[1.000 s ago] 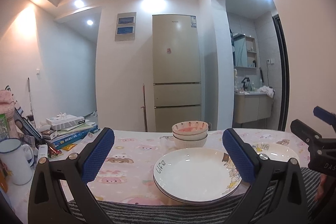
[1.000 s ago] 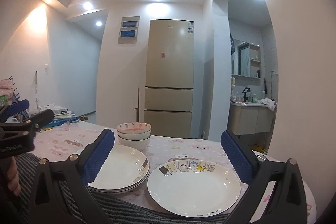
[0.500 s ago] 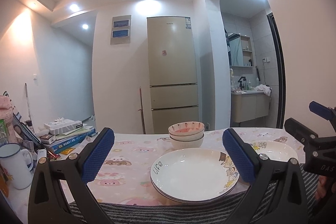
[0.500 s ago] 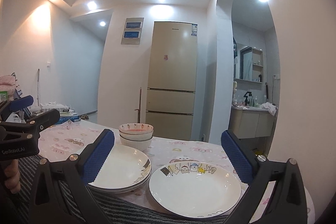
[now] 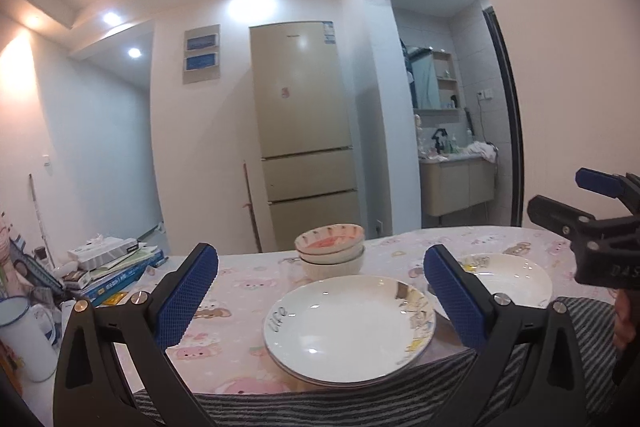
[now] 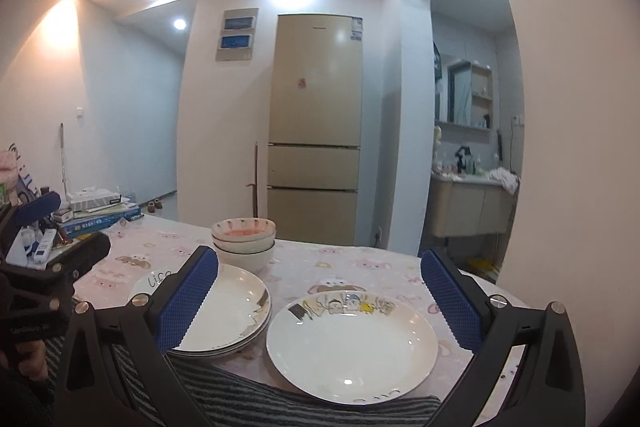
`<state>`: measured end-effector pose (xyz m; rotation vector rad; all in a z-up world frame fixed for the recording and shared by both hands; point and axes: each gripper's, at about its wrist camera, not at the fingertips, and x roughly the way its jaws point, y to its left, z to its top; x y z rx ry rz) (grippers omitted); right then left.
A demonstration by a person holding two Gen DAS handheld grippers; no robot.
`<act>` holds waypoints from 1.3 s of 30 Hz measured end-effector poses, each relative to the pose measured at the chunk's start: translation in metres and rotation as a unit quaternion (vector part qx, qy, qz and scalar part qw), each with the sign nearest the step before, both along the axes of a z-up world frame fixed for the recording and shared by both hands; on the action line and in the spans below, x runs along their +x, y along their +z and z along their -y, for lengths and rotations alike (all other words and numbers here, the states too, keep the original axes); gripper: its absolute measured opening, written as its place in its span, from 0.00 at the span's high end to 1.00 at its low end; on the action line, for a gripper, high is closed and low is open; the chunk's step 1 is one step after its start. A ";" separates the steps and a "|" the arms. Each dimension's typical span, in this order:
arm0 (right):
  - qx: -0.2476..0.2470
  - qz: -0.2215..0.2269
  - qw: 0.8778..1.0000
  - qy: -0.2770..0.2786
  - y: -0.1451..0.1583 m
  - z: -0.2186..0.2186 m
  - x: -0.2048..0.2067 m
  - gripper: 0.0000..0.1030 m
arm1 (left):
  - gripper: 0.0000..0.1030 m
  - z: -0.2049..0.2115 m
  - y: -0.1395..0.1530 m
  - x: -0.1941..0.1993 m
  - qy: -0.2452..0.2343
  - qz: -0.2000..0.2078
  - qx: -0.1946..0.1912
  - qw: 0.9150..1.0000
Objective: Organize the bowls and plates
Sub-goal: 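Pull both tools back up from the stacked plates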
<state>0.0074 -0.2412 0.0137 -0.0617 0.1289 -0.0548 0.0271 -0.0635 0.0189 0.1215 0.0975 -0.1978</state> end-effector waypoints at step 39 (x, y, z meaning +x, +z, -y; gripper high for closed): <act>0.073 -0.204 0.976 0.030 0.011 0.169 0.019 0.00 | 0.08 0.121 0.008 0.070 -0.052 -0.228 0.006 0.972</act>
